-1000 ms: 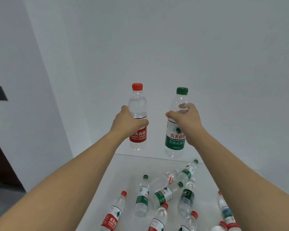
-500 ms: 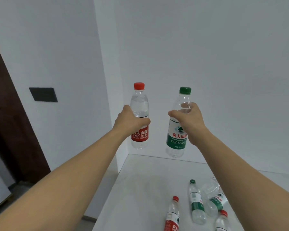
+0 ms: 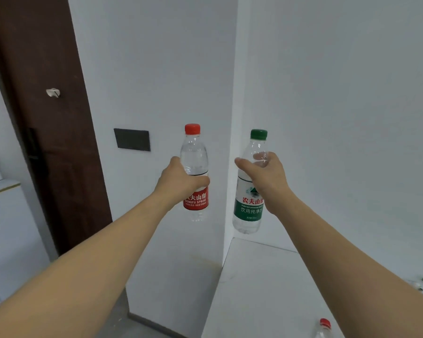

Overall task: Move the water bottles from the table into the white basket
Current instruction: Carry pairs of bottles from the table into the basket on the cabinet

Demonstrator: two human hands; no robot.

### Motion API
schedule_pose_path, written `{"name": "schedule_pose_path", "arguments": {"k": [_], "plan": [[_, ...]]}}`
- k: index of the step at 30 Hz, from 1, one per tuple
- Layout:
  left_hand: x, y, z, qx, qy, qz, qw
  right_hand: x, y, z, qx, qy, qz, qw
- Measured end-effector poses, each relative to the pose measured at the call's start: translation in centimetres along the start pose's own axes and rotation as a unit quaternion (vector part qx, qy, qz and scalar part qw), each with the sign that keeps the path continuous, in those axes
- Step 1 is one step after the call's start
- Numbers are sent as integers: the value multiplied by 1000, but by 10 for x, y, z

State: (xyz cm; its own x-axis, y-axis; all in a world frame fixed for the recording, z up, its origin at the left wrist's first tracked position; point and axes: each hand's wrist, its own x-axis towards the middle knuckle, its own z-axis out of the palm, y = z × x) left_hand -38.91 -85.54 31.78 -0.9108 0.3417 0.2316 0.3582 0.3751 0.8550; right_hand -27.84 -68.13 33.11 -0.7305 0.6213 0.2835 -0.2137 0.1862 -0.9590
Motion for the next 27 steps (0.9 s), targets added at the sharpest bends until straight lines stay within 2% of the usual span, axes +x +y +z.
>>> {"name": "schedule_pose_path", "arguments": {"k": [9, 20, 27], "plan": [[70, -122, -182, 13, 13, 14, 1000, 3, 5, 236, 16, -22, 8, 1000], [142, -270, -373, 20, 111, -41, 993, 37, 23, 503, 21, -110, 20, 993], [210, -337, -479, 14, 174, -91, 980, 87, 38, 650, 74, -187, 17, 979]]}}
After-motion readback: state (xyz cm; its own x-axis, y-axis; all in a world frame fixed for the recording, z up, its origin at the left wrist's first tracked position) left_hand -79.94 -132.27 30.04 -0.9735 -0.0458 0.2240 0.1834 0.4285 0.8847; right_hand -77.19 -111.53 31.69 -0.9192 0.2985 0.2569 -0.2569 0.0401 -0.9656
